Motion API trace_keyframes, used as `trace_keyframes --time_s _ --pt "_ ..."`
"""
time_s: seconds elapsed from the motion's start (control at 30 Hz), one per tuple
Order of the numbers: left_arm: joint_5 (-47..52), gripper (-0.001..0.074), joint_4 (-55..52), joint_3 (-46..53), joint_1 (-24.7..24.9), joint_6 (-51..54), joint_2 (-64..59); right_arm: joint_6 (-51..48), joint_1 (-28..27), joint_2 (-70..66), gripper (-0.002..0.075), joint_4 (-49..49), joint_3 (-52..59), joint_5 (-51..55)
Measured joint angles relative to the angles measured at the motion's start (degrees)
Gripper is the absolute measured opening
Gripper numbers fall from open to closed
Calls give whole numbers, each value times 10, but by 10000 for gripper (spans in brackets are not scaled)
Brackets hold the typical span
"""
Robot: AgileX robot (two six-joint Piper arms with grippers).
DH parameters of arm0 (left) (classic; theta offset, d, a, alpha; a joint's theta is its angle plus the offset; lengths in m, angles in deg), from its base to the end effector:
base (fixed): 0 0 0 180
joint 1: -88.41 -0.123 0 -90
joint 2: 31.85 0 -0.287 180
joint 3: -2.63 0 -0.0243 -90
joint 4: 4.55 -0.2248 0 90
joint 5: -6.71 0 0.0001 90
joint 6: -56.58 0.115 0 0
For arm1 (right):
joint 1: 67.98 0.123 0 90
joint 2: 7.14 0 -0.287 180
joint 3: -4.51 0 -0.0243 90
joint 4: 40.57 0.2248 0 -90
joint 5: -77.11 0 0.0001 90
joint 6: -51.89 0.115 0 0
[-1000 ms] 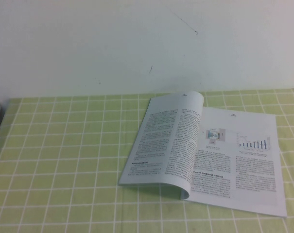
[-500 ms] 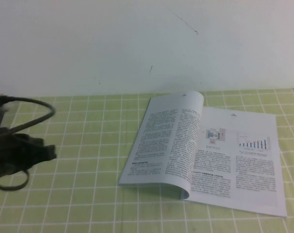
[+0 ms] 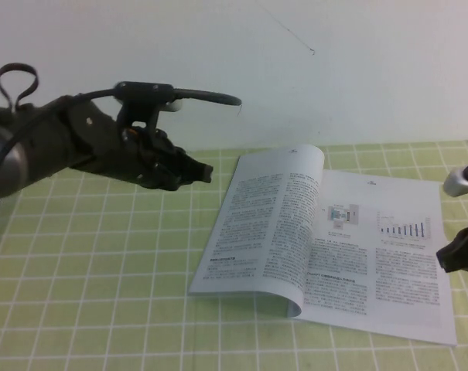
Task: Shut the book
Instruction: Close the open book
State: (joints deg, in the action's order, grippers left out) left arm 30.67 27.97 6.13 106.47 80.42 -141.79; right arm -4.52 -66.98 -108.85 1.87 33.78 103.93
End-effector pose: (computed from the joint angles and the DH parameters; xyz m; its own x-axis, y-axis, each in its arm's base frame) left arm 0.3672 -0.1462 0.2477 -0.7064 0.1162 -0.6982 0.3756 0.8976 -0.2307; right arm 0.2955 0.0402 0.1787 -0.7910 -0.2954 -0.5358 -0.4145 0.9029 0.1142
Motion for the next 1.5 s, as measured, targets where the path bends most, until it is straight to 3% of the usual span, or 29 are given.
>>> trace_keyframes --time_s 0.17,0.33,1.0,1.5 --pt "58 -4 0 -117 0 1 -97 -13 8 -87 -3 2 -27 -18" --pt "81 -4 -1 -168 -6 1 -158 -17 8 -142 -3 6 -53 -7" --pt "97 -4 82 -182 -22 0 -254 -18 8 -150 -3 5 -66 6" --pt "125 -4 90 -186 58 3 -254 -18 8 -151 -3 5 -66 7"
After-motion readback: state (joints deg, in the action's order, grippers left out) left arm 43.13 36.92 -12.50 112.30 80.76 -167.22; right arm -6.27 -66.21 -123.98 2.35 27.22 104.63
